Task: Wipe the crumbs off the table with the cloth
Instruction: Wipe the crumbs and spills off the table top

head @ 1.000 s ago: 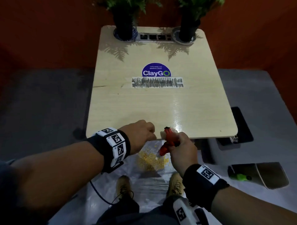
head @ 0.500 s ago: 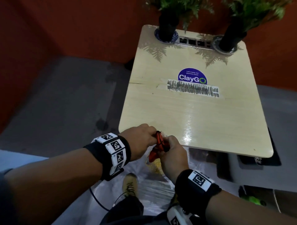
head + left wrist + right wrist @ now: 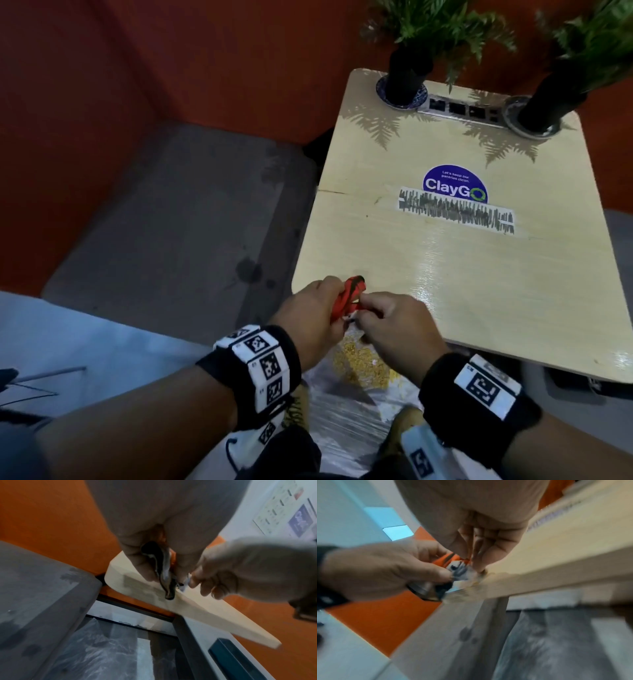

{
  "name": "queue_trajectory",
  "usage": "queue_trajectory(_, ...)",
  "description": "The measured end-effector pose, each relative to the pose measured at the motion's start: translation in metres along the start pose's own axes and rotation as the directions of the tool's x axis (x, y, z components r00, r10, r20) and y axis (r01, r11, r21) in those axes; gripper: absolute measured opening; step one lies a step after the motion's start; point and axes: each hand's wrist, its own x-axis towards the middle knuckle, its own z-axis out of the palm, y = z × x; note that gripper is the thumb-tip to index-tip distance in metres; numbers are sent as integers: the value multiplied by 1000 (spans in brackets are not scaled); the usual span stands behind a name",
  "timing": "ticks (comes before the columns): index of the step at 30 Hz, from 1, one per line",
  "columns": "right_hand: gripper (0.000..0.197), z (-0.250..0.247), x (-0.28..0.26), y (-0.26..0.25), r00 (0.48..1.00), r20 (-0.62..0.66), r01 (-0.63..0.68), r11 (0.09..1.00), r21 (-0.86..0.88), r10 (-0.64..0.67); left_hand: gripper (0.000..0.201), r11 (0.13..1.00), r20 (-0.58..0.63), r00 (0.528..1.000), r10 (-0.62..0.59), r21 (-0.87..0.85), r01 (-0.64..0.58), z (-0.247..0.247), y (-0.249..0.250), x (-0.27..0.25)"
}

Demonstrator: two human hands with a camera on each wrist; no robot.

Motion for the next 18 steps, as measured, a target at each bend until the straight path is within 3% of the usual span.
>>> queue_trajectory(2, 28, -12, 10, 9, 995, -42, 74, 949, -305, -91, 34, 1000, -29, 999, -13, 19, 14, -11, -3, 10)
queue_trajectory(4, 47, -20, 22, 19, 994, 42, 103, 780, -618, -98, 27, 1000, -60, 998, -7, -14, 6, -29, -5, 22)
queue_trajectory(5, 49, -20, 26, 25, 993, 98, 114, 710, -695, -63, 24, 999, -74, 997, -1, -36, -2, -38, -7, 29)
queue_trajectory(8, 45, -20, 33, 34, 978, 207, 146, 657, -740, 16, 21, 997, -174, 983, -62, -60, 52, -67, -14, 57)
queue_trajectory(11, 41, -26, 33, 29, 979, 201, 161, 654, -739, -15, 17, 987, -325, 932, -158, -86, 138, -92, -28, 91)
queue_trajectory(13, 48, -28, 32, 26, 975, 222, 183, 647, -740, -23, 25, 987, -347, 925, -154, -86, 132, -101, -37, 115)
queue_trajectory(15, 55, -30, 32, 27, 968, 251, 212, 620, -755, -24, 47, 983, -288, 945, -152, -147, 113, -103, -37, 136)
queue_trajectory(16, 56, -31, 33, 28, 964, 266, 227, 611, -758, -28, 52, 957, -212, 963, -169, -270, 108, -101, -34, 145)
queue_trajectory(18, 56, -35, 34, 26, 960, 278, 234, 610, -757, -23, 47, 925, -35, 988, -151, -359, 128, -91, -31, 155)
